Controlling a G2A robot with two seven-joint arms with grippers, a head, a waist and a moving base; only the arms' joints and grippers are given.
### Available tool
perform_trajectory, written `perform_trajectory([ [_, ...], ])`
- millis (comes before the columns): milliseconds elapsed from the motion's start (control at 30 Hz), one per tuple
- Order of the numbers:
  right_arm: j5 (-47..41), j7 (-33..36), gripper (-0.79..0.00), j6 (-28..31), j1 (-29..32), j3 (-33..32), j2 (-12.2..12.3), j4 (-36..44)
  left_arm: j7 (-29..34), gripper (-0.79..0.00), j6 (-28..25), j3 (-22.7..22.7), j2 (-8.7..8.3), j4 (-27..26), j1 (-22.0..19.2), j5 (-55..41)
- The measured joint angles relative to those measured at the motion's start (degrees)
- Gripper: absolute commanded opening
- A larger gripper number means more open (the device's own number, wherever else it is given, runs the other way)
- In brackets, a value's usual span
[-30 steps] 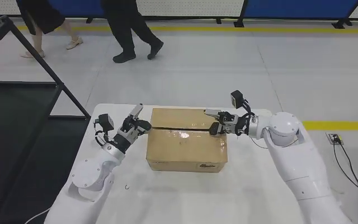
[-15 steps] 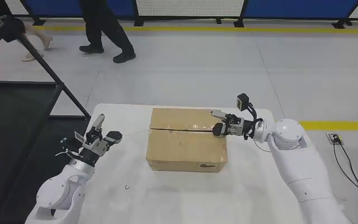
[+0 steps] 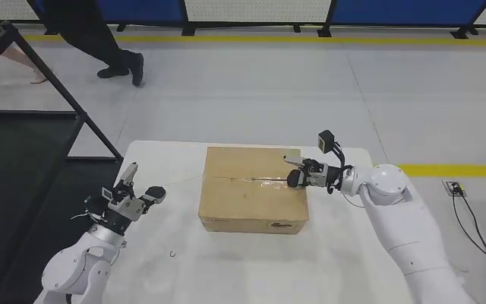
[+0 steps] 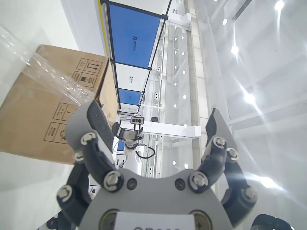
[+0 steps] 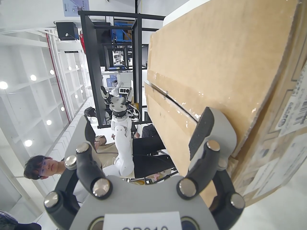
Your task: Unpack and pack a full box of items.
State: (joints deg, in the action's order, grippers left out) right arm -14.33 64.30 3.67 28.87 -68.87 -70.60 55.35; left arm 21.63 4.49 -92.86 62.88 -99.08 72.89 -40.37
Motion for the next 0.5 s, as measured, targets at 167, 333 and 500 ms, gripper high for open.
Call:
perform_trajectory([
  [167,0.0,0.0,0.000,0.0,0.0,0.0,0.0,0.0,-2.1,0.000,-0.3,1.2,-0.01,0.7,0.7,4.6],
  [333,0.0,0.0,0.000,0.0,0.0,0.0,0.0,0.0,-3.9,0.000,-0.7,4.9,0.39,4.2,0.1,9.5],
  [500,0.0,0.0,0.000,0.0,0.0,0.0,0.0,0.0,-6.9,0.000,-0.7,9.4,1.26,9.8,-3.3,10.8],
])
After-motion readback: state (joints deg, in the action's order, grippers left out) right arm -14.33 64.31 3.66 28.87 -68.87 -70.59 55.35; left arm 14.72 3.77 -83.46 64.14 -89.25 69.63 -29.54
